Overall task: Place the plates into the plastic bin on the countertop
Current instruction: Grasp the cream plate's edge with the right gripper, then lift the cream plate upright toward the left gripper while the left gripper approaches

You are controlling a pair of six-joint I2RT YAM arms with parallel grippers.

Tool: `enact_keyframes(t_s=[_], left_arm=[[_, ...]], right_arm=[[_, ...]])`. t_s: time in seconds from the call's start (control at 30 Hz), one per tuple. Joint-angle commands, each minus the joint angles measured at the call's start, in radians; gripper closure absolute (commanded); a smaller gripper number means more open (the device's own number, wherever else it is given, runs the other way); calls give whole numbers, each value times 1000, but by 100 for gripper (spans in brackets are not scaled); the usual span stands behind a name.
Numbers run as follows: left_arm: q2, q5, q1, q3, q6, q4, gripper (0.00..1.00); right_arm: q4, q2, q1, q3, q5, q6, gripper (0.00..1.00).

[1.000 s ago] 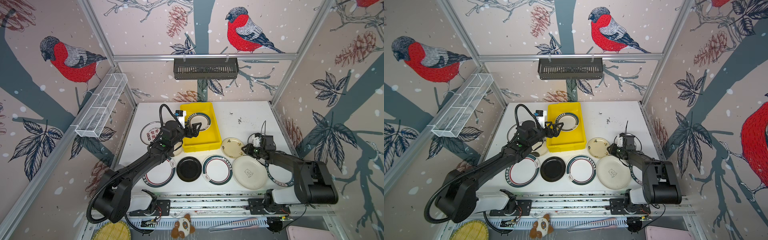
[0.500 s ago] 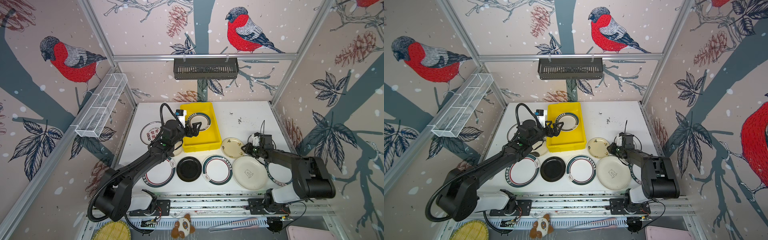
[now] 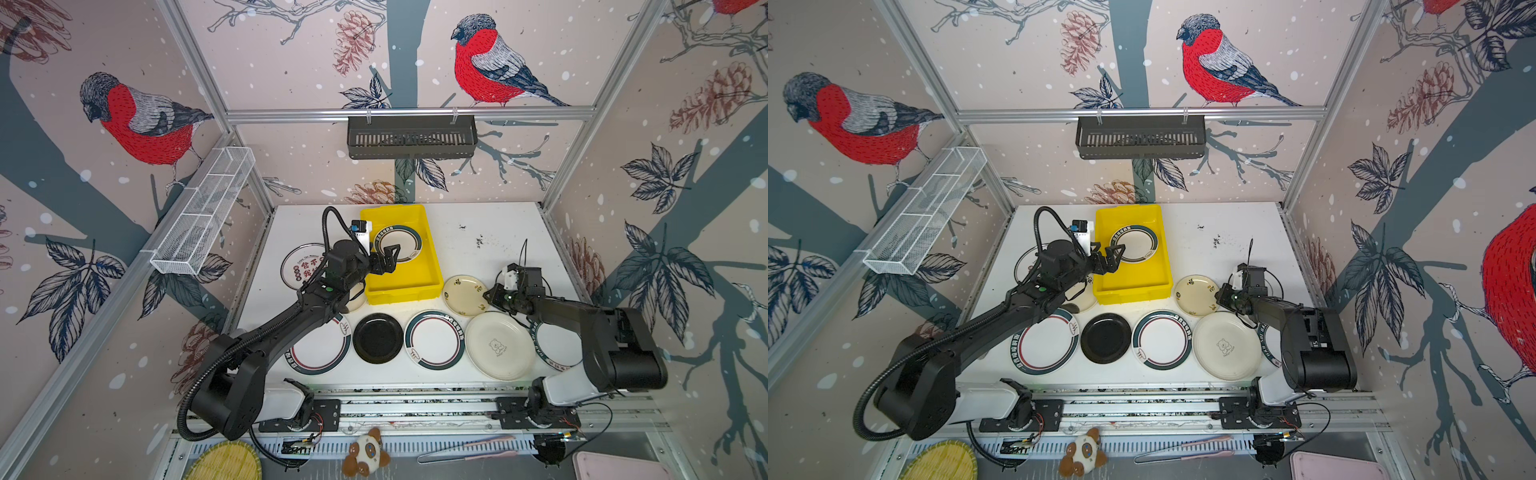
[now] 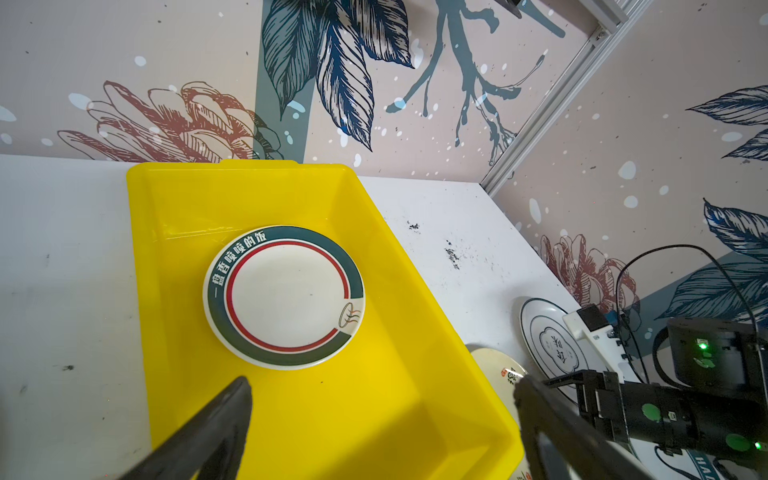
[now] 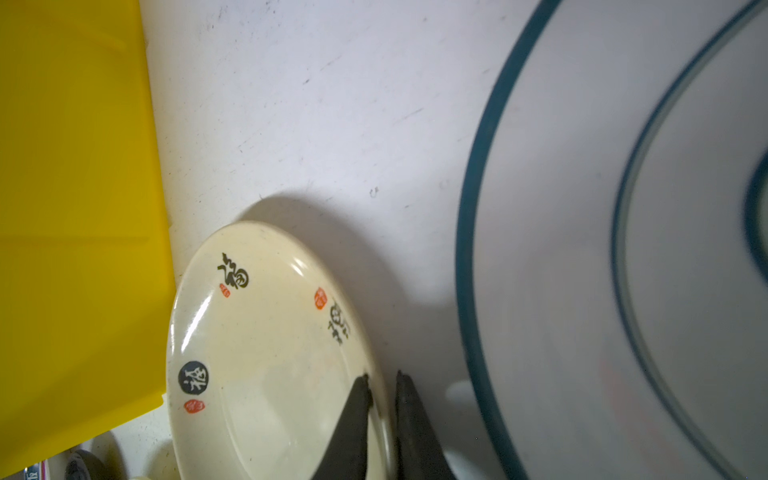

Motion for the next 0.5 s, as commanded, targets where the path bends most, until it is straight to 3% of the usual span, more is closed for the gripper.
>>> enact_keyframes(t_s=[0.0,0.47], left_arm=[[-4,-34,2,1,32,17,3],[-6,-43,3,3,48,-6,3]], right_arm=[[5,8,1,6,20,20,87],[56,-38,-5,0,32,84,96]])
